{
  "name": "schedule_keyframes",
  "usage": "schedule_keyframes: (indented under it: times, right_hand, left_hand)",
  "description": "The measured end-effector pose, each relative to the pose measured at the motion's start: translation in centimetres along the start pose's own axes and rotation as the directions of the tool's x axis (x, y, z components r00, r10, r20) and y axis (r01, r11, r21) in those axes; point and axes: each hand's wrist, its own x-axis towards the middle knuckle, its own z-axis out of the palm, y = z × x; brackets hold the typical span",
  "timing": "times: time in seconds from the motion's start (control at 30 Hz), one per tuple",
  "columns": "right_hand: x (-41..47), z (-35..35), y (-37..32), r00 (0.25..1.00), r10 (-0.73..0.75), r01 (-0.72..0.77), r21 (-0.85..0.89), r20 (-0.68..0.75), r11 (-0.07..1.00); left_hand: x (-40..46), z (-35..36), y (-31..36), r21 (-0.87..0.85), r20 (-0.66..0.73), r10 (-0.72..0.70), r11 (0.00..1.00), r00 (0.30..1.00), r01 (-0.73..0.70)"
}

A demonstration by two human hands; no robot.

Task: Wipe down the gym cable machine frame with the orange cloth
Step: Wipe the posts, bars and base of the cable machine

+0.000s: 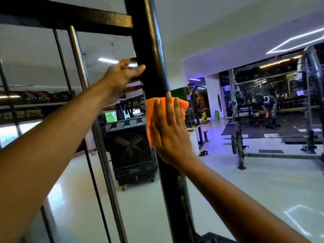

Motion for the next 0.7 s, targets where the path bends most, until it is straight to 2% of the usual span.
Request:
schedule_keyframes:
  times: [0.2, 0.43, 0.53, 0.7]
  right_hand:
    - [3.3, -0.5, 0.3, 0.999, -0.044, 0.045, 0.044, -0.025, 0.998]
    - [-7.4, 0.4, 1.2, 0.994, -0.026, 0.015, 0.105, 0.107, 0.994]
    - [-4.9, -0.1, 1.7, 0.993, -0.068, 0.058, 0.104, 0.094, 0.993]
    - [-2.3, -0.1, 1.4, 0.998, -0.050, 0.045, 0.136, 0.036, 0.990]
  left_hand:
    - [-1.3, 1.6, -0.7, -0.017, -0.052, -0.044, 0.999, 0.998, 0.043]
    - [-3.5, 3.0, -2.5, -0.039, -0.100, -0.085, 0.996, 0.991, 0.082]
    - [-4.4, 3.5, -3.2, -0.024, -0.120, -0.106, 0.994, 0.987, 0.103]
    - [-6.0, 4.6, -4.1, -0.010, -0.126, -0.129, 0.992, 0.984, 0.129]
